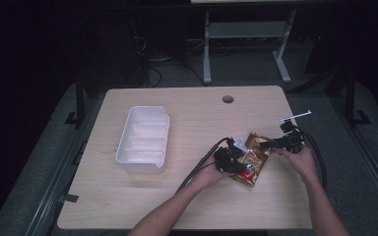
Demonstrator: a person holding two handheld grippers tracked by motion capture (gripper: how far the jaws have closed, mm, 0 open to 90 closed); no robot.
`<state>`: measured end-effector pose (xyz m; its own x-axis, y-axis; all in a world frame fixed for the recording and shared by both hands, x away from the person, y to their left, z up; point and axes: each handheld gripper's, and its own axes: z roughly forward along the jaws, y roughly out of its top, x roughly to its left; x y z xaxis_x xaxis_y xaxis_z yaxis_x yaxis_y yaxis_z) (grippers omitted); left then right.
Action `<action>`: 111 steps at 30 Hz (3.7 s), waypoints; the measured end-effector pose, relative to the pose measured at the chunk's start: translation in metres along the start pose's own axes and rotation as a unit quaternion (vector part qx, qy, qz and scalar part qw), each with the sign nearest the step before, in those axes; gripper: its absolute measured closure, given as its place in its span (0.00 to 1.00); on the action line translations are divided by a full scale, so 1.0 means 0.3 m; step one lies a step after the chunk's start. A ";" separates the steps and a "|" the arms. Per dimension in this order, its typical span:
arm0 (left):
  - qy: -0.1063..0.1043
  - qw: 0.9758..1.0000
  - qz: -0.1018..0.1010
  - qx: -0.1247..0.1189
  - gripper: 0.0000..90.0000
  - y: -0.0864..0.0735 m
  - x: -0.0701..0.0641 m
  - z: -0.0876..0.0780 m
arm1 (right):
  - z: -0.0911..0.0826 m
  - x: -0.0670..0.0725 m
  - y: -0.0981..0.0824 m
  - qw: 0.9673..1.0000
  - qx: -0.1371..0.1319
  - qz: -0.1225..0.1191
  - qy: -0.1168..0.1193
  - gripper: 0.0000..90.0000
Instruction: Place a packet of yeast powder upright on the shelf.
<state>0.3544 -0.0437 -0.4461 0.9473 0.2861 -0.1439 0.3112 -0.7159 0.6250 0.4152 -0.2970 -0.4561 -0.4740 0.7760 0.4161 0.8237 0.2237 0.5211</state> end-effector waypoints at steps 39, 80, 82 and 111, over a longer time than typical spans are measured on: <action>-0.001 1.000 0.001 -0.022 0.89 -0.059 -0.007 -0.071 | -0.048 0.071 0.023 0.998 -0.045 -0.028 0.028 0.97; -0.011 0.995 0.012 -0.094 0.28 -0.338 -0.096 -0.254 | -0.292 0.360 0.216 0.984 -0.099 -0.147 -0.017 0.99; -0.009 0.996 0.013 -0.093 0.27 -0.357 -0.100 -0.263 | -0.293 0.370 0.223 0.984 -0.098 -0.151 -0.016 0.99; 0.005 0.996 0.027 -0.087 0.26 -0.515 -0.139 -0.362 | -0.179 0.541 0.333 0.974 -0.086 -0.205 0.032 0.98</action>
<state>0.2586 0.1240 -0.4533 0.9611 0.2576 -0.0997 0.2417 -0.6094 0.7551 0.4038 -0.1804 -0.2966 -0.7755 0.6025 0.1885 0.4987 0.4016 0.7681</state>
